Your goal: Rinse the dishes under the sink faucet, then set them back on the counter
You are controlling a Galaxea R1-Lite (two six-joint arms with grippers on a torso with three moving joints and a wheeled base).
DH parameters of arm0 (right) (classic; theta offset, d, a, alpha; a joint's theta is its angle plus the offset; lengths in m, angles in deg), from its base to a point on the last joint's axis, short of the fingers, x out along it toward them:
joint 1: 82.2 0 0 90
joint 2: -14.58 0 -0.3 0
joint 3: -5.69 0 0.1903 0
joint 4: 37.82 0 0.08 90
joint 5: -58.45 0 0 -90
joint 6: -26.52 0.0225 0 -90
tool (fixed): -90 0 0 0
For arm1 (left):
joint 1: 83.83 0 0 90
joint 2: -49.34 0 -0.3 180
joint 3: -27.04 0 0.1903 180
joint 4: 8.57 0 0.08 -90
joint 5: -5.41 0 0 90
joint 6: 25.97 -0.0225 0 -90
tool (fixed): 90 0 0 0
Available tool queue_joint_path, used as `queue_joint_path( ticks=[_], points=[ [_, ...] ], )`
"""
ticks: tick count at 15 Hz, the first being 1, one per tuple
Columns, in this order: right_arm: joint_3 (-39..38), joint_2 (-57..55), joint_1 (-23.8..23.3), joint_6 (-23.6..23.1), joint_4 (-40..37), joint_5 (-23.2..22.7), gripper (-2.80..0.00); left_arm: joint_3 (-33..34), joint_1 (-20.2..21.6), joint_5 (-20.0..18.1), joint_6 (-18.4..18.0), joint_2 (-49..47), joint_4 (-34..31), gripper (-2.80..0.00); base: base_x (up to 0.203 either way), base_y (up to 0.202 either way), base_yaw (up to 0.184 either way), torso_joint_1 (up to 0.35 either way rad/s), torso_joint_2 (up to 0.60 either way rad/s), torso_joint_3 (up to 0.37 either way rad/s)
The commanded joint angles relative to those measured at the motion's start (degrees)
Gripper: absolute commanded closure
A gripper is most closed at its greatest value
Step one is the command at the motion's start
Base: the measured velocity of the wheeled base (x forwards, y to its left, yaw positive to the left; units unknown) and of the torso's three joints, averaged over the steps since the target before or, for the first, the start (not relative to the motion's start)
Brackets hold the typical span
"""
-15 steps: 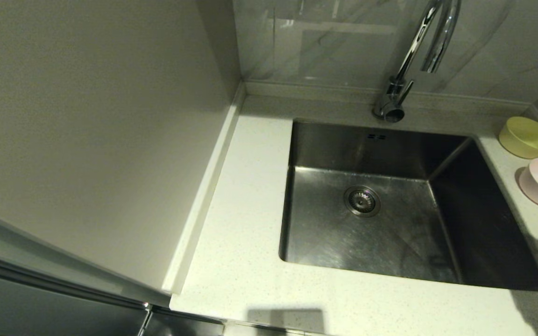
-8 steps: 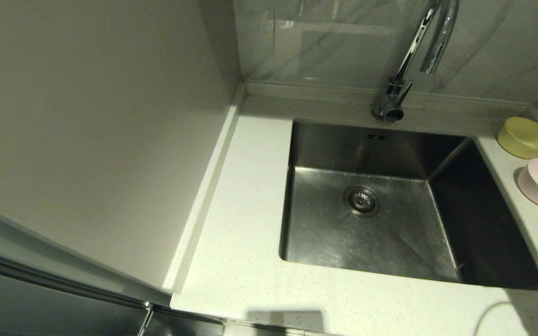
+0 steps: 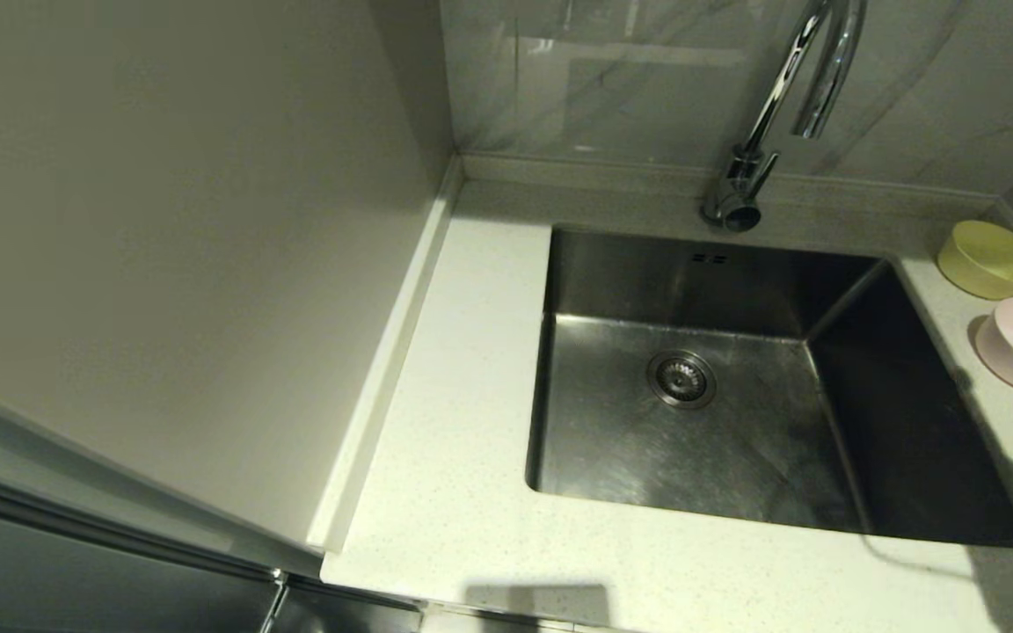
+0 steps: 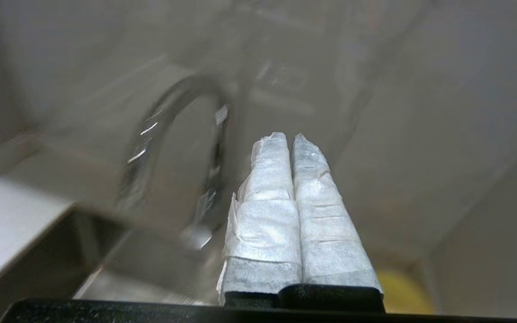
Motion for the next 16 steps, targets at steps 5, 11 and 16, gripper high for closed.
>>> queue_joint_path(
  ticks=[5,11,16],
  points=[
    [25.26,-22.04,7.23,-4.22,-8.76,7.54,0.0,0.0,0.0,0.03,0.04,0.09,0.04,0.0,0.0,0.0,0.0,0.0,0.0,0.0],
    [32.71,-23.17,16.32,-9.63,-23.87,19.29,0.0,0.0,0.0,0.03,0.04,0.09,0.04,0.0,0.0,0.0,0.0,0.0,0.0,0.0],
    [32.62,-24.88,21.95,-9.87,-24.14,22.55,0.0,0.0,0.0,0.03,0.04,0.09,0.04,0.0,0.0,0.0,0.0,0.0,0.0,0.0]
  ],
)
